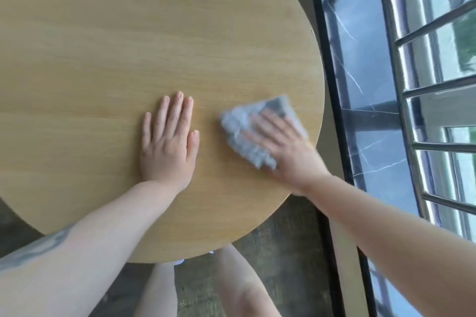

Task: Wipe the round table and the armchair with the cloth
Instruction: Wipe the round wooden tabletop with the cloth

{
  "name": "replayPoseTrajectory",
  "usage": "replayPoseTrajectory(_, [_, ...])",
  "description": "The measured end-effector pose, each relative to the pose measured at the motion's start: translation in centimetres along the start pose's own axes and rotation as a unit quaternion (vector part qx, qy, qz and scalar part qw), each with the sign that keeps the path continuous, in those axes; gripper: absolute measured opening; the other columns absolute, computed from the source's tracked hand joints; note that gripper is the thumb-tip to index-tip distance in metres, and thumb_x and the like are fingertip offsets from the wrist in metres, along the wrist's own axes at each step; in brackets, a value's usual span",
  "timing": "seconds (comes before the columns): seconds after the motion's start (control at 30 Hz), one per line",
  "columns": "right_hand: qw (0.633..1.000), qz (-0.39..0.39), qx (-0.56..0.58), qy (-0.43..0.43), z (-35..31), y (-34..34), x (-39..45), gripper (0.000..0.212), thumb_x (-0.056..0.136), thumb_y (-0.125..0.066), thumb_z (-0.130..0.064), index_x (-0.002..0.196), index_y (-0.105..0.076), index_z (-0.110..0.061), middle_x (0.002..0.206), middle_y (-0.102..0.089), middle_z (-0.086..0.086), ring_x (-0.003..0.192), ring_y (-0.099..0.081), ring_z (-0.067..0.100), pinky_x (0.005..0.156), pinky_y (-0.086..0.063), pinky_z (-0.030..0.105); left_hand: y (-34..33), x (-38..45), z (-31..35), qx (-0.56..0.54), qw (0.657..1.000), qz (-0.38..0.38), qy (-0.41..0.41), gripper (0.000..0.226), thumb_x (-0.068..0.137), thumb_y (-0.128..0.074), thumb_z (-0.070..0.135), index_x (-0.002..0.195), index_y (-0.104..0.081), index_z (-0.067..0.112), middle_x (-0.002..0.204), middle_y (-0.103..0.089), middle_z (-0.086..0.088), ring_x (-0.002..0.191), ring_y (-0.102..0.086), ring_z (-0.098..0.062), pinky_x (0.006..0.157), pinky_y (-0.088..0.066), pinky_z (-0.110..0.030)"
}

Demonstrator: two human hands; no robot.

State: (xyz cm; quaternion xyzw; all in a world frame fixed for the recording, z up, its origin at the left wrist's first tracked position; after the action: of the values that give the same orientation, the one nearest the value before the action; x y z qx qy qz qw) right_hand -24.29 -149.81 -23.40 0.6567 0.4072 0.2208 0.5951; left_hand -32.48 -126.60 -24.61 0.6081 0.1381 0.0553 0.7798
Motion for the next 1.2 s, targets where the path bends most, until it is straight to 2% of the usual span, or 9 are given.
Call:
replayPoseTrajectory(0.1, [0.918, 0.085, 0.078, -0.379, -0.2, 0.4, 0.8, 0.075, 0.087, -0.050, -0.024, 0.151, -0.013, -0.035, 0.160, -0.009, -0.001, 0.147, 0.002, 0.018, 0.118, 0.008, 0.037, 0.0, -0.3, 0.1, 0.008, 1.000, 0.013, 0.002, 0.057, 0.098, -0.024, 0.034, 0.153, -0.020, 0.020, 0.159, -0.016, 0.004, 0.147, -0.011, -0.016, 0.118, -0.010, -0.045])
replayPoseTrajectory(0.27, [0.994, -0.030, -0.030, 0.105, -0.7, 0.7, 3.3, 0.072, 0.086, -0.043, -0.035, 0.150, -0.011, -0.036, 0.160, -0.009, -0.002, 0.147, -0.001, 0.021, 0.119, 0.008, 0.040, 0.1, -0.2, 0.1, 0.008, 1.000, 0.027, -0.006, 0.057, 0.096, -0.028, 0.033, 0.151, -0.027, 0.018, 0.158, -0.022, 0.001, 0.146, -0.016, -0.019, 0.117, -0.011, -0.045])
replayPoseTrajectory(0.33, [0.995, 0.034, 0.013, -0.097, 2.4, 0.9, 4.1, 0.067, 0.091, -0.044, -0.033, 0.151, -0.013, -0.037, 0.160, -0.009, -0.004, 0.148, -0.002, 0.019, 0.119, 0.004, 0.041, 0.1, -0.2, 0.2, 0.007, 1.000, 0.027, -0.006, 0.057, 0.097, -0.027, 0.033, 0.151, -0.025, 0.018, 0.158, -0.021, 0.002, 0.146, -0.015, -0.018, 0.118, -0.010, -0.044])
replayPoseTrajectory(0.43, [0.881, 0.131, 0.095, -0.446, -1.7, 0.2, 3.1, 0.061, 0.095, -0.037, -0.034, 0.151, -0.014, -0.036, 0.161, -0.007, -0.004, 0.148, 0.002, 0.018, 0.119, 0.002, 0.044, 0.0, -0.3, 0.1, -0.006, 0.999, 0.035, -0.006, 0.056, 0.097, -0.027, 0.032, 0.151, -0.025, 0.018, 0.158, -0.021, 0.002, 0.147, -0.014, -0.017, 0.119, -0.010, -0.044])
replayPoseTrajectory(0.63, [0.993, 0.025, 0.107, -0.043, -9.1, -1.2, 1.4, 0.063, 0.088, -0.040, -0.034, 0.149, -0.026, -0.035, 0.158, -0.016, -0.008, 0.147, -0.005, 0.014, 0.119, 0.000, 0.037, 0.4, -0.8, -1.4, -0.027, 0.998, 0.051, 0.020, 0.061, 0.092, -0.032, 0.025, 0.151, -0.023, 0.013, 0.158, -0.021, -0.003, 0.146, -0.015, -0.019, 0.118, -0.006, -0.039])
replayPoseTrajectory(0.8, [0.867, 0.137, 0.148, -0.456, -12.9, -2.5, -1.4, 0.069, 0.084, -0.040, -0.028, 0.149, -0.019, -0.038, 0.159, -0.012, -0.006, 0.147, -0.003, 0.015, 0.119, -0.002, 0.040, 1.3, -4.3, -6.7, -0.058, 0.997, 0.040, 0.011, 0.057, 0.097, -0.031, 0.025, 0.152, -0.022, 0.014, 0.159, -0.019, -0.002, 0.147, -0.012, -0.017, 0.118, -0.004, -0.036])
replayPoseTrajectory(0.97, [0.982, 0.048, 0.128, -0.131, -19.5, -3.5, -0.3, 0.077, 0.077, -0.047, -0.021, 0.148, -0.023, -0.039, 0.158, -0.016, -0.007, 0.147, -0.007, 0.015, 0.118, -0.008, 0.041, 2.3, -6.5, -11.5, -0.035, 0.999, 0.003, -0.014, 0.056, 0.099, -0.027, 0.030, 0.152, -0.022, 0.014, 0.159, -0.018, -0.002, 0.147, -0.012, -0.018, 0.118, -0.004, -0.036])
replayPoseTrajectory(1.13, [0.825, 0.142, 0.166, -0.521, -22.3, -3.9, -1.4, 0.066, 0.088, -0.034, -0.025, 0.148, -0.014, -0.043, 0.159, -0.007, -0.006, 0.147, 0.003, 0.012, 0.118, -0.005, 0.047, 3.0, -7.2, -15.2, -0.031, 0.997, -0.016, -0.064, 0.057, 0.098, -0.023, 0.031, 0.152, -0.018, 0.015, 0.160, -0.014, 0.001, 0.147, -0.008, -0.016, 0.118, -0.002, -0.037])
replayPoseTrajectory(1.2, [0.871, 0.125, 0.164, -0.445, -29.4, -5.0, 0.7, 0.069, 0.084, -0.043, -0.026, 0.149, -0.022, -0.037, 0.159, -0.009, -0.004, 0.147, 0.001, 0.015, 0.118, -0.005, 0.043, 3.0, -7.4, -16.4, -0.024, 0.996, -0.024, -0.082, 0.057, 0.098, -0.023, 0.031, 0.152, -0.019, 0.015, 0.159, -0.016, 0.000, 0.147, -0.010, -0.017, 0.118, -0.004, -0.038])
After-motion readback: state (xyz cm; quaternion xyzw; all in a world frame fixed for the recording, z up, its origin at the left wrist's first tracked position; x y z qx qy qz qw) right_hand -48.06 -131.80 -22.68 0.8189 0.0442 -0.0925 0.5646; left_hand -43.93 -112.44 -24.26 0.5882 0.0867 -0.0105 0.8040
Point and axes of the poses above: each hand's wrist, its own x-axis towards the middle knuckle, its own y-axis out of the back of the hand, z = x × y, the point moved 1 cm from there along x, towards the middle knuckle
